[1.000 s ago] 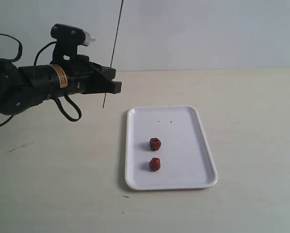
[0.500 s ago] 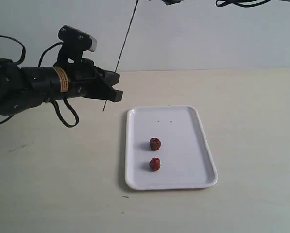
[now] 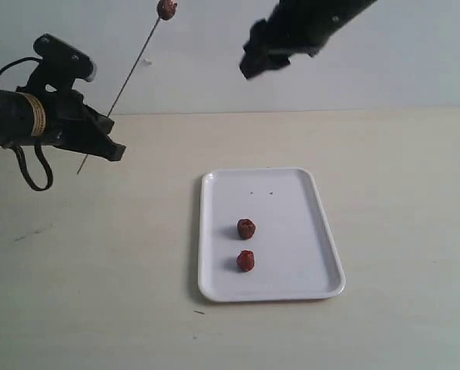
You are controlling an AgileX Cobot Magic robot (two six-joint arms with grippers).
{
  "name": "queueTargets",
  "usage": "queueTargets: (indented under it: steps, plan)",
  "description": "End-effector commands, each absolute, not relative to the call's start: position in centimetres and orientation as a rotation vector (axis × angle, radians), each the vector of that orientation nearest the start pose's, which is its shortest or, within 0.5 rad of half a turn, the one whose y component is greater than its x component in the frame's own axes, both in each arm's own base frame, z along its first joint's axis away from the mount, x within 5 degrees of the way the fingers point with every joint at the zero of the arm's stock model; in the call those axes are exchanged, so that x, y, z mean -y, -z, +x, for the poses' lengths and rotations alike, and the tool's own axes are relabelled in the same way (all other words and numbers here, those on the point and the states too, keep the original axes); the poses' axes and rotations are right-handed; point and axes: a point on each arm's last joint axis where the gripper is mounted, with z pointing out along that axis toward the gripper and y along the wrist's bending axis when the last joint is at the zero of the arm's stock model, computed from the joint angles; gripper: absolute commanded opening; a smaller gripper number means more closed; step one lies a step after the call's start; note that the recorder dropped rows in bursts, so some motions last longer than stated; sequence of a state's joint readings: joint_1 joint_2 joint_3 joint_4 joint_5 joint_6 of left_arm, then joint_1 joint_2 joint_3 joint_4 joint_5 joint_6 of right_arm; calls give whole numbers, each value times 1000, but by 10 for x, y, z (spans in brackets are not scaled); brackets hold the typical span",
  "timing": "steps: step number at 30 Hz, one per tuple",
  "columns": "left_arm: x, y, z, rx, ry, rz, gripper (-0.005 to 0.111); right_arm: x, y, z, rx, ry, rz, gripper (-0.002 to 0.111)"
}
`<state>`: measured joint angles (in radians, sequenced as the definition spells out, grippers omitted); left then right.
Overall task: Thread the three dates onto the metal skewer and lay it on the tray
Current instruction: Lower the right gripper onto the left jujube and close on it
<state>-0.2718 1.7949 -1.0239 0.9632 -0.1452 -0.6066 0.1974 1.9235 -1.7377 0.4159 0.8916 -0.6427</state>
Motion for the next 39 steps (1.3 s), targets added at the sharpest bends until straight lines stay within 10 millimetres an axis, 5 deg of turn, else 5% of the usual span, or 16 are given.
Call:
queueTargets:
  steps: [1,6,10,14,39]
  plan:
    - [99,-205,363,-2113,-57,686,0,-114,-267,415,-2552,-339,-958,57]
    - [92,-203,361,-2162,-144,681,0,-147,-208,416,-2802,-167,-904,62]
    - [96,-205,362,-2124,-108,710,0,-184,-174,413,-2836,-127,-901,62]
    - [96,-205,362,-2122,-112,716,0,-188,-161,415,-2883,-172,-751,62]
    - [97,-205,362,-2112,-106,726,0,-184,-114,409,-2940,-146,-716,62]
